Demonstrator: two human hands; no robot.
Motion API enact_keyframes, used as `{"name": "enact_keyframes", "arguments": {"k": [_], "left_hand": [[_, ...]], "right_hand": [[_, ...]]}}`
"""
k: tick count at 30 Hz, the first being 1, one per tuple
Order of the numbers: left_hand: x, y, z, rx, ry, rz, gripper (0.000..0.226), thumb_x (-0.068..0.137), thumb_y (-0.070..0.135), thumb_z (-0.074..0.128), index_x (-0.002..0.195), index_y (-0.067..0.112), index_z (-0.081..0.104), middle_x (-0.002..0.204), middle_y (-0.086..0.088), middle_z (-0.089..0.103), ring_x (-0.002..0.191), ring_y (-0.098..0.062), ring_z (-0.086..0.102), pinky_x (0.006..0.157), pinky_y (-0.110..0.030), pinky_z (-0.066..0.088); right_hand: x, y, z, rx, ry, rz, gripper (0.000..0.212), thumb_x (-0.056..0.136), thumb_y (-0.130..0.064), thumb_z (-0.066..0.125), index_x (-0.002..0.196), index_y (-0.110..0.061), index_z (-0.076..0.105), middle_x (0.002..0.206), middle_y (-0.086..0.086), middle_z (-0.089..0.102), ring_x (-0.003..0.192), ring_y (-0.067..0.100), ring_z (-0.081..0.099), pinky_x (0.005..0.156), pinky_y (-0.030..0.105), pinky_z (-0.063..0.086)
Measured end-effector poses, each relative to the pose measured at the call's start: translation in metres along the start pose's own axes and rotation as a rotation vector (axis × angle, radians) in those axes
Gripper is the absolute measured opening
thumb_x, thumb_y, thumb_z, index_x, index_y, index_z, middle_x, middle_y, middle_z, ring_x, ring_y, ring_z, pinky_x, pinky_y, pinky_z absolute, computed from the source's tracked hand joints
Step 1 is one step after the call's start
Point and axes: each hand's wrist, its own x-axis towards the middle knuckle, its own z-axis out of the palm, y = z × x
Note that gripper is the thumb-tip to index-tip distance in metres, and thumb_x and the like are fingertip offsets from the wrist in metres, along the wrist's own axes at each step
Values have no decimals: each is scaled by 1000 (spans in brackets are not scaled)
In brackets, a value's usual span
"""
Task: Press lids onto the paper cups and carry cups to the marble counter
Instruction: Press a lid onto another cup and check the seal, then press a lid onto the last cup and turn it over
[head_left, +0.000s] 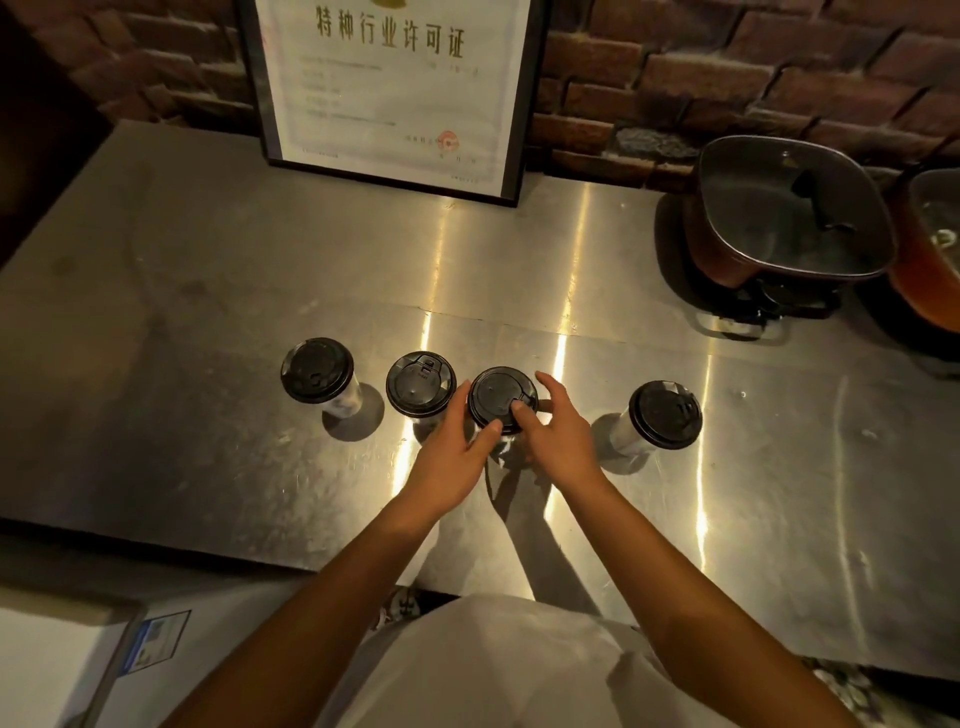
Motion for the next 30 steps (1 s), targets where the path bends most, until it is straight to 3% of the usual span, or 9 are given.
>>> {"name": "enact_keyframes", "arguments": {"k": [4, 8, 12, 15, 22, 26, 30], "left_hand": [[-23, 4, -14, 110, -31, 20, 57, 100, 49, 50, 152, 41, 27, 156, 4, 43, 138, -22, 49, 112, -50, 42], [-43, 4, -35, 236, 14, 111, 49, 101, 47, 49, 148, 36, 39, 151, 8, 46, 128, -16, 56, 106, -43, 47], [-47, 5, -52, 273, 60, 255, 39, 102, 41, 50, 141, 37, 51, 149, 10, 47, 127, -13, 54, 105, -41, 49], [-46, 7, -56, 284, 55, 308, 36, 103, 37, 50, 138, 37, 57, 152, 8, 45, 137, -14, 45, 111, -38, 42], [-34, 28, -38, 391, 8, 441, 34, 101, 36, 53, 134, 38, 61, 157, 5, 40, 145, -16, 30, 111, -29, 25], [-20, 47, -15, 398, -33, 523, 37, 102, 39, 53, 139, 40, 56, 158, 3, 37, 146, -18, 30, 115, -36, 31], [-4, 66, 14, 456, -85, 490, 47, 102, 48, 47, 148, 42, 40, 165, 3, 26, 152, -21, 21, 120, -47, 30]], "right_hand": [[-7, -7, -12, -132, 119, -1, 59, 100, -47, 56, 152, -27, 39, 149, 4, 54, 121, 26, 63, 101, 44, 50], [-25, -8, -20, -262, 222, -154, 41, 98, -36, 57, 137, -24, 57, 140, 3, 58, 111, 20, 62, 93, 41, 53], [-41, -7, -23, -314, 254, -250, 32, 97, -30, 58, 128, -28, 63, 141, -1, 58, 124, 23, 56, 98, 48, 52], [-53, -5, -30, -354, 260, -256, 34, 97, -27, 58, 131, -28, 64, 148, -1, 53, 137, 22, 46, 106, 45, 44], [-70, 6, -58, -388, 394, -219, 36, 97, -26, 59, 132, -31, 65, 160, 0, 40, 150, 23, 31, 116, 51, 37], [-69, 22, -76, -396, 474, -209, 37, 97, -27, 61, 134, -29, 65, 159, 1, 43, 148, 24, 35, 118, 49, 37], [-61, 35, -102, -392, 470, -166, 45, 96, -27, 65, 141, -28, 59, 162, 4, 38, 150, 27, 32, 119, 43, 29]]}}
